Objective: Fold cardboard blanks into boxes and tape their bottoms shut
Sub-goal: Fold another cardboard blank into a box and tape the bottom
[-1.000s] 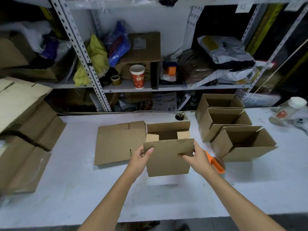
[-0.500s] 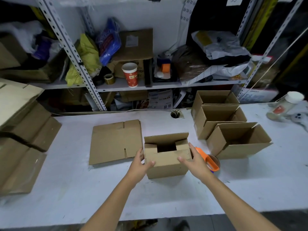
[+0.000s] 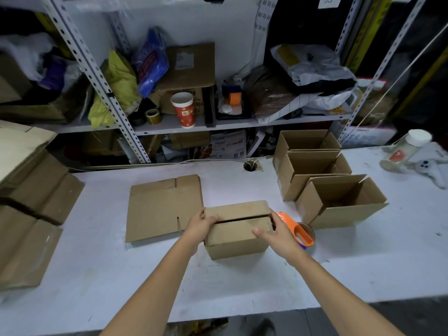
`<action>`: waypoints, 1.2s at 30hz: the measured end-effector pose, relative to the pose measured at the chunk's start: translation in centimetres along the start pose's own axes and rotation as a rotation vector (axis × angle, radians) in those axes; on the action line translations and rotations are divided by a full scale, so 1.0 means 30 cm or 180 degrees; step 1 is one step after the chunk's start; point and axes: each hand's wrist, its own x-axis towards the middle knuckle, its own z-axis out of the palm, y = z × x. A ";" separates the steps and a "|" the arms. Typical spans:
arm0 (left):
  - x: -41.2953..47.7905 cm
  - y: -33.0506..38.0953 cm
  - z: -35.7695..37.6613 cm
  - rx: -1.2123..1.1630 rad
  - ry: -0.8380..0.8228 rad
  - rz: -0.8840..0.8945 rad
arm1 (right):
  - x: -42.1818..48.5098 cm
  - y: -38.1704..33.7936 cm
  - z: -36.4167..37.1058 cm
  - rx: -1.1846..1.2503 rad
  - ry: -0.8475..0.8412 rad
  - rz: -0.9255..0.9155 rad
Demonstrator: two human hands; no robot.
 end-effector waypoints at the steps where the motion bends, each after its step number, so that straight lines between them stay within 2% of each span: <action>1: -0.009 -0.018 -0.002 -0.0040 -0.0028 0.0063 | 0.005 0.001 0.004 0.0035 -0.0030 -0.0007; 8: -0.003 -0.036 0.006 -0.0108 -0.0098 0.0152 | 0.012 -0.029 0.000 0.0208 -0.0031 0.0370; 13: -0.007 -0.053 0.019 -0.0343 -0.0103 0.0021 | 0.021 -0.055 0.063 -0.0350 0.0056 0.0345; 21: 0.003 -0.083 0.002 -0.0329 -0.0218 -0.0004 | 0.018 -0.066 0.062 -0.0491 -0.0083 0.0297; 26: -0.007 -0.117 -0.006 -0.0154 -0.0144 0.0226 | 0.032 -0.058 0.047 -0.0315 -0.0158 0.0342; 28: -0.002 -0.117 -0.001 -0.0129 -0.0093 0.0231 | 0.047 -0.031 0.016 0.0076 -0.0252 0.0415; 30: 0.001 -0.111 0.000 -0.0067 -0.0075 0.0246 | 0.065 0.008 -0.025 0.0572 -0.0003 0.0662; 31: 0.004 -0.110 0.000 -0.0047 -0.0080 0.0260 | 0.083 0.042 -0.049 0.0491 0.0285 0.0644; 34: 0.003 -0.111 0.003 0.0062 -0.0069 0.0325 | 0.129 0.159 -0.120 -0.1291 0.1139 0.0674; 36: 0.003 -0.110 0.004 0.0131 -0.0047 0.0335 | 0.150 0.211 -0.137 -0.2210 0.1207 0.0663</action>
